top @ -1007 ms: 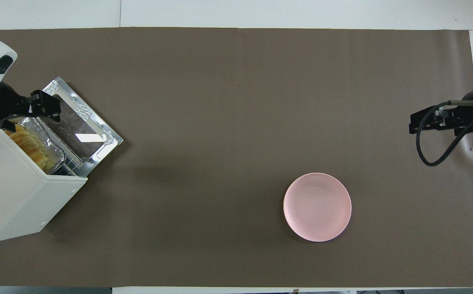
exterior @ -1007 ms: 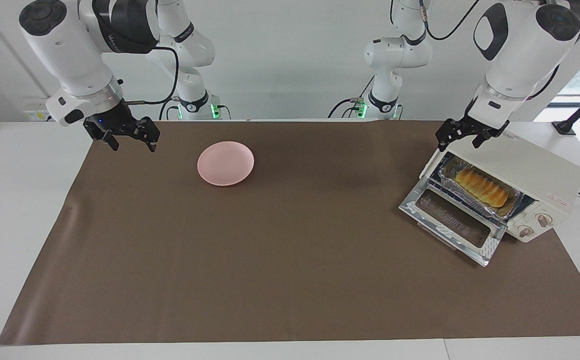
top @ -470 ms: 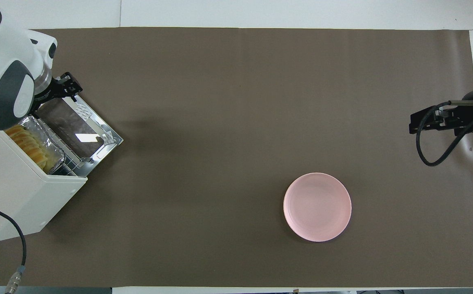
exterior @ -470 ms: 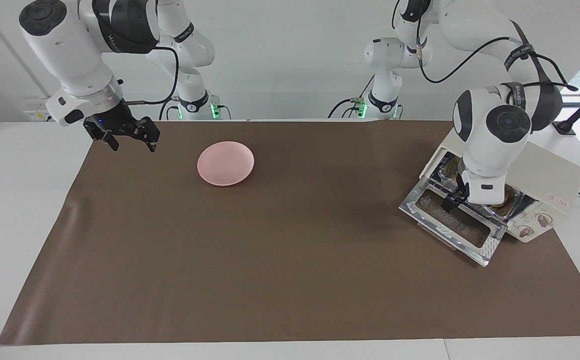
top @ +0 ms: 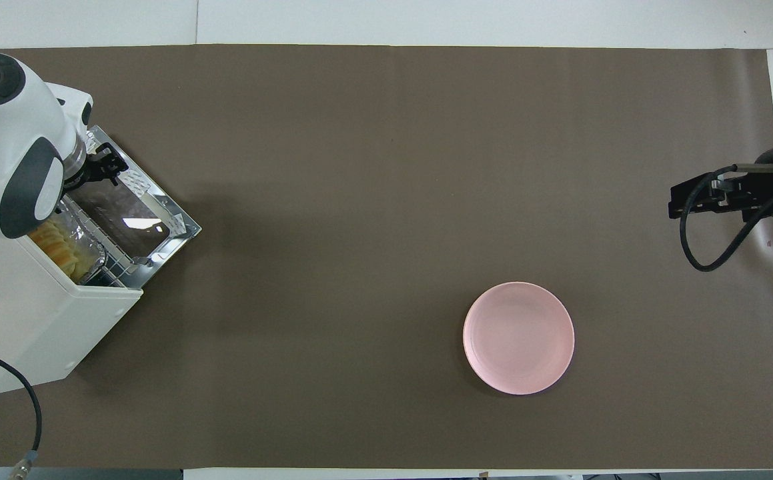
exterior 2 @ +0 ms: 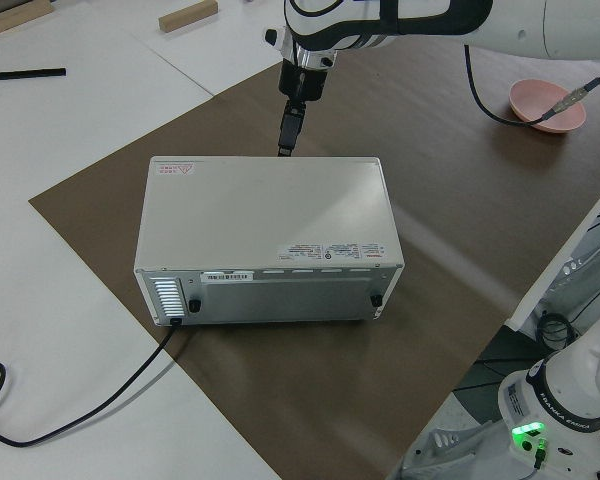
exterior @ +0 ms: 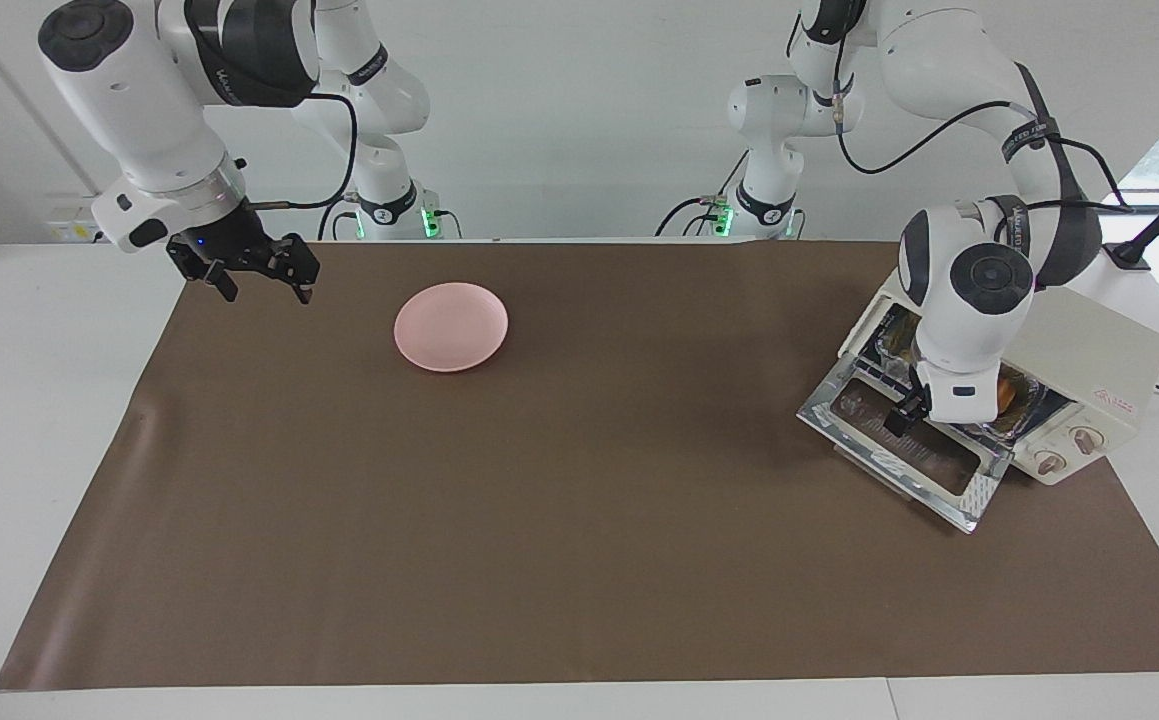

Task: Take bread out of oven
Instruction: 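Reach the left gripper into the oven and grasp the foil tray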

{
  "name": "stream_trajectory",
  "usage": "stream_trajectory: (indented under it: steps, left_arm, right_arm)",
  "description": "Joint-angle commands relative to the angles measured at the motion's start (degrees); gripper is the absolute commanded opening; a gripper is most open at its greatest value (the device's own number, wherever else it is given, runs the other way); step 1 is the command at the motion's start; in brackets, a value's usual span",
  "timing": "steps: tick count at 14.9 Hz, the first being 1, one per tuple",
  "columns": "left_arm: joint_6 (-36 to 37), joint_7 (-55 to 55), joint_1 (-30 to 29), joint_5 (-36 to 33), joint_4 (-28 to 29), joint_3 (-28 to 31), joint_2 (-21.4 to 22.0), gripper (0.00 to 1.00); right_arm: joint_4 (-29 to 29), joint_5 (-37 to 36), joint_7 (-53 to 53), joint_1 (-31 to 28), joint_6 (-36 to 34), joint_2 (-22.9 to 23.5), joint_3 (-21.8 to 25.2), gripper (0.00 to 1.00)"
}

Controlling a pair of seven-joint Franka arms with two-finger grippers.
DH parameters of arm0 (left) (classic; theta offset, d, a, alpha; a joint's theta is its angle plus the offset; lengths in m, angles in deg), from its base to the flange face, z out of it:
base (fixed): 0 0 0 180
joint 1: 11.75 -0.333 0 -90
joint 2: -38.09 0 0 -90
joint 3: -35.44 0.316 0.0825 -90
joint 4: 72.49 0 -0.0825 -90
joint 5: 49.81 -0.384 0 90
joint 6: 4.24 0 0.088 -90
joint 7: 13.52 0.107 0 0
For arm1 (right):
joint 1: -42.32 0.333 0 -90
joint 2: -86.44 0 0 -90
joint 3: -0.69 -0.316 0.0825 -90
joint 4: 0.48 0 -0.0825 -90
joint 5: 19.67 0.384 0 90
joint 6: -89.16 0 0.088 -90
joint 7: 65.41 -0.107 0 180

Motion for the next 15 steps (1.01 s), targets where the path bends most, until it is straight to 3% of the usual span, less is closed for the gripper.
stream_trajectory:
  steps: [1,4,8,10,11,12,14,15]
  left_arm:
    - [-3.36,-1.22,-0.86,-1.82,4.83,0.11,3.08,1.0]
    - [-8.19,-1.83,-1.65,-1.82,9.66,0.11,4.4,1.0]
    - [-9.96,-4.73,-2.35,-1.82,10.03,0.02,3.79,0.98]
    - [-11.27,-5.35,-2.35,-1.82,11.86,0.02,4.05,0.79]
    - [-12.67,-5.44,-2.35,-1.82,13.27,0.02,4.31,0.74]
    - [-13.29,-5.53,-2.44,-1.82,14.06,0.02,4.4,0.6]
    - [-13.21,-5.01,-2.44,-1.9,13.9,0.02,4.49,0.0]
    - [-13.3,-4.48,-2.44,-1.82,13.46,0.02,4.4,0.0]
  right_arm:
    - [-1.36,-0.93,1.54,-0.77,0.11,-1.18,-0.64,1.0]
    - [-1.36,-0.93,1.54,-0.77,0.11,-1.18,-0.55,1.0]
    - [-1.36,-0.93,1.54,-0.77,0.11,-1.18,-0.55,1.0]
    - [-1.36,-0.93,1.54,-0.77,0.11,-1.18,-0.55,1.0]
    - [-1.36,-0.93,1.54,-0.77,0.11,-1.18,-0.55,1.0]
    - [-1.36,-0.93,1.54,-0.77,0.11,-1.18,-0.55,1.0]
    - [-1.36,-0.93,1.54,-0.77,0.11,-1.18,-0.64,1.0]
    - [-1.36,-0.93,1.54,-0.77,0.11,-1.18,-0.55,1.0]
